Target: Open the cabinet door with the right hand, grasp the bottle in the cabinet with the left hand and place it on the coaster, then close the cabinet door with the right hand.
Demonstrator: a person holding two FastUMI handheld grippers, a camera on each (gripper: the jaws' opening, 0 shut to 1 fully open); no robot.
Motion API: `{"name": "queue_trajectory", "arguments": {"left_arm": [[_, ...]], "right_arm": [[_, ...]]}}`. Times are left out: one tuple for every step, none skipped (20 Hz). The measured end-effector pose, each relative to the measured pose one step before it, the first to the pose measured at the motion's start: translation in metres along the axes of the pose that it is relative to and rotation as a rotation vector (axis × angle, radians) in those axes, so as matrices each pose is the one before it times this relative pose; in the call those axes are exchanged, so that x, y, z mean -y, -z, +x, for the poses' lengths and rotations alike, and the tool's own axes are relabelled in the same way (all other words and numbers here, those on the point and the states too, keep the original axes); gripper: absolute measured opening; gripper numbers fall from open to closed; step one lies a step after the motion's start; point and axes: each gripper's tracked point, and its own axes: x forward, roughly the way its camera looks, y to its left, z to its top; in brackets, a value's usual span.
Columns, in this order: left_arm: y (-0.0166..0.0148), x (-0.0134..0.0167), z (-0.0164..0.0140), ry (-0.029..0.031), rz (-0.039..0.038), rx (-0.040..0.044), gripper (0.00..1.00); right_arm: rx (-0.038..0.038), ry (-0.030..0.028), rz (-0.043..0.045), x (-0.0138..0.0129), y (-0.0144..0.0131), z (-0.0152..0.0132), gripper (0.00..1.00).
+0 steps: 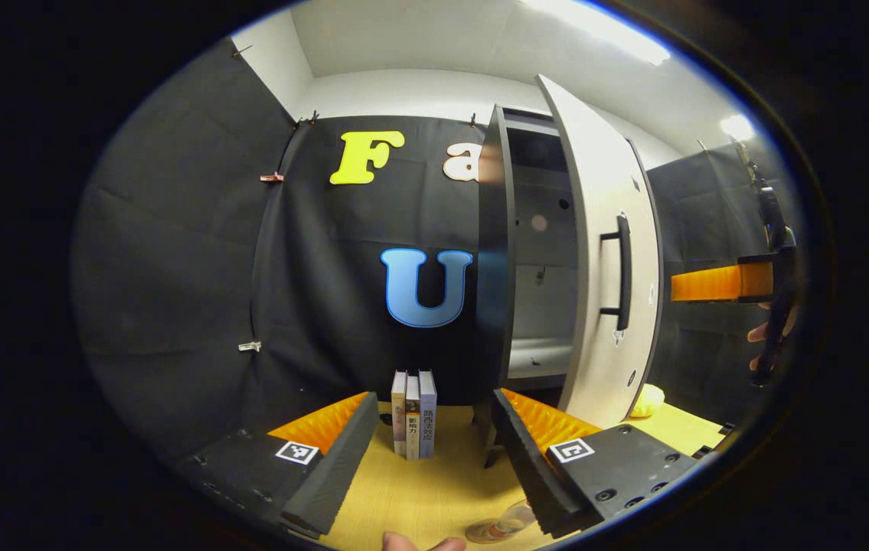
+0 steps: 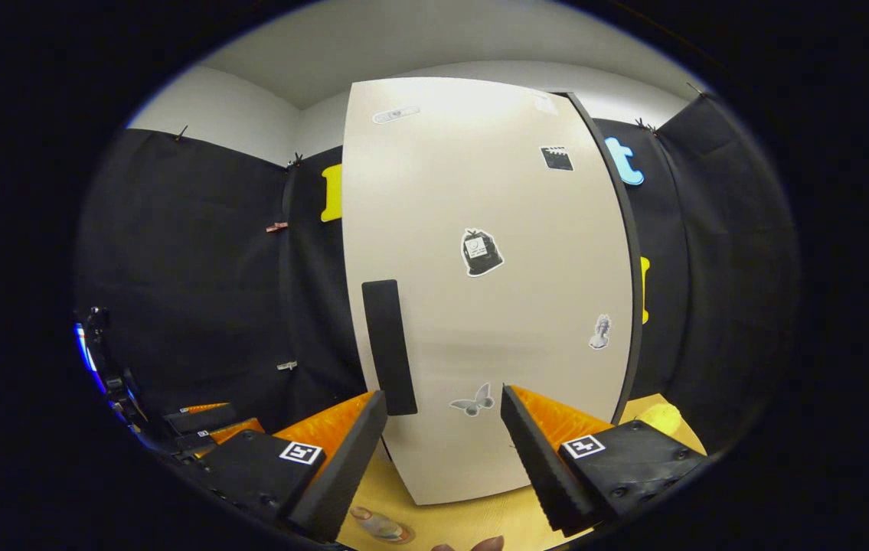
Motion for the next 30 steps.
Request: {"name": "queue_trajectory", "arguments": {"left_arm": [[-0.00016,-0.00054,0.00096,-0.00226,0.00296,-0.00301,0.94],[-0.00084,-0.00144,0.00034,-0.00347,0.006,-0.00356,0.94],[-0.0004,-0.00086,0.00156,-0.00289,0.00716,-0.00357,0.94],[-0.00125,-0.00061,0.00117,-0.00182,0.00681,-0.0043,0.94],[-0.00016,0.00038,0.00063,-0.00088,0.00643,-0.00346,0.94],[-0.00242,0.00047,0.00033,0.00006,0.00496,-0.00062,0.94],[-0.00183,0.00102,0.00129,0.0019,0.00228,0.00043,0.94],[-0.00158,0.0019,0.0012,0.00423,-0.00061,-0.00116,0.93],[-0.00152,0.00163,0.00107,0.00299,-0.00281,0.00085,0.94],[-0.00145,0.00167,0.00032,0.00241,-0.0042,0.0011,0.94],[-0.00068,0.00095,0.00115,0.00165,-0.00405,0.00151,0.94],[-0.00073,0.00143,0.00096,0.00236,-0.00246,0.00036,0.94],[0.0004,0.00069,0.00094,0.00131,-0.00078,0.00074,0.94],[-0.0008,0.00007,0.00014,0.00164,0.00078,0.00042,0.94],[0.0007,0.00002,0.00042,0.00078,0.00077,-0.00096,0.93],[-0.00116,-0.00021,0.00017,-0.00003,0.00116,0.00169,0.93],[0.00014,0.00032,0.00107,0.00052,0.00003,-0.00082,0.94],[0.00105,-0.00061,0.00143,-0.00164,-0.00115,-0.00288,0.93],[0.00053,-0.00057,0.00081,-0.00051,-0.0024,-0.00181,0.94],[-0.00024,0.00041,0.00134,0.00152,-0.003,-0.00228,0.94],[-0.0001,0.00003,0.00132,-0.00114,-0.00191,-0.00072,0.94],[-0.00089,-0.00016,0.00183,-0.00062,-0.00229,-0.00122,0.94],[0.00016,0.00082,0.00223,-0.00064,-0.00205,-0.00091,0.94],[-0.0017,0.00006,0.00241,-0.0017,-0.00241,0.00115,0.94],[-0.00048,0.00107,0.00201,-0.00122,-0.00297,-0.00007,0.94],[-0.00071,0.00109,0.00295,-0.0009,-0.00418,-0.00042,0.93],[-0.00048,0.00185,0.00238,-0.00053,-0.00563,0.00155,0.93],[-0.00125,0.00177,0.00295,0.00031,-0.00692,0.00103,0.94],[-0.00093,0.00176,0.00228,-0.00105,-0.00507,0.00227,0.94],[-0.00136,0.00195,0.00211,-0.00324,-0.00204,0.00111,0.94]], "right_arm": [[0.00538,0.00213,-0.00352,-0.00518,0.00042,0.00788,0.97],[0.00075,0.00244,-0.00319,-0.00454,0.00181,0.00927,0.97],[-0.00134,0.00643,-0.00366,-0.00195,0.00119,0.00877,0.97],[-0.00438,0.00989,-0.00594,0.0013,0.00142,0.00851,0.97],[0.0004,0.00855,-0.00395,-0.00024,0.00129,0.00595,0.98],[0.00214,0.01137,-0.00333,0.00115,0.00086,0.00404,0.98],[-0.00323,0.00756,-0.00117,0.00089,0.00175,0.00351,0.98],[-0.00649,0.00435,0.00051,-0.00041,0.00292,0.00255,0.97],[-0.003,0.00588,-0.00167,-0.00036,0.00197,0.00331,0.97],[0.00007,0.00457,-0.00422,-0.00052,0.00168,0.00516,0.98],[-0.00468,0.00943,-0.00585,0.00065,0.00231,0.00598,0.98],[-0.00528,0.00759,-0.00178,0.00024,0.00307,0.00668,0.98],[-0.00331,0.00217,0.00369,-0.00068,0.002,0.00637,0.98],[0.00723,0.00812,0.00057,-0.00026,-0.00141,0.00493,0.98],[-0.00036,0.00283,0.00512,-0.00146,0.00002,0.00571,0.96],[0.00281,0.00448,0.00789,-0.00114,-0.0008,0.00543,0.97],[-0.00347,0.00405,0.00354,-0.00097,0.0024,0.00517,0.97],[0.00506,0.00775,0.00539,0.00291,-0.00261,0.00462,0.97],[0.0004,0.00408,0.00203,0.00037,0.00001,0.00433,0.97],[-0.00119,0.0052,0.00165,0.0008,0.00106,0.00339,0.97],[0.00047,0.00472,0.00014,-0.00036,0.00076,0.00404,0.97],[0.00096,0.00492,-0.0008,0.00055,0.00032,0.00282,0.97],[-0.00168,0.00483,0.00403,-0.00017,0.00014,0.00168,0.97],[0.00042,0.0043,0.00443,-0.00009,0.00104,-0.00085,0.97],[0.00355,0.0049,-0.00356,0.00061,0.00005,-0.00228,0.98],[-0.00199,0.0097,-0.01944,0.00315,0.00211,-0.00284,0.98],[-0.00033,0.0092,-0.02226,0.00437,0.00177,-0.00549,0.98],[0.0034,0.00676,-0.01428,0.00352,0.00108,-0.00749,0.99],[0.00614,0.00708,-0.00302,0.0048,-0.00003,-0.00858,0.99],[0.00603,0.00586,0.0005,0.00453,-0.00034,-0.01115,0.99]]}}
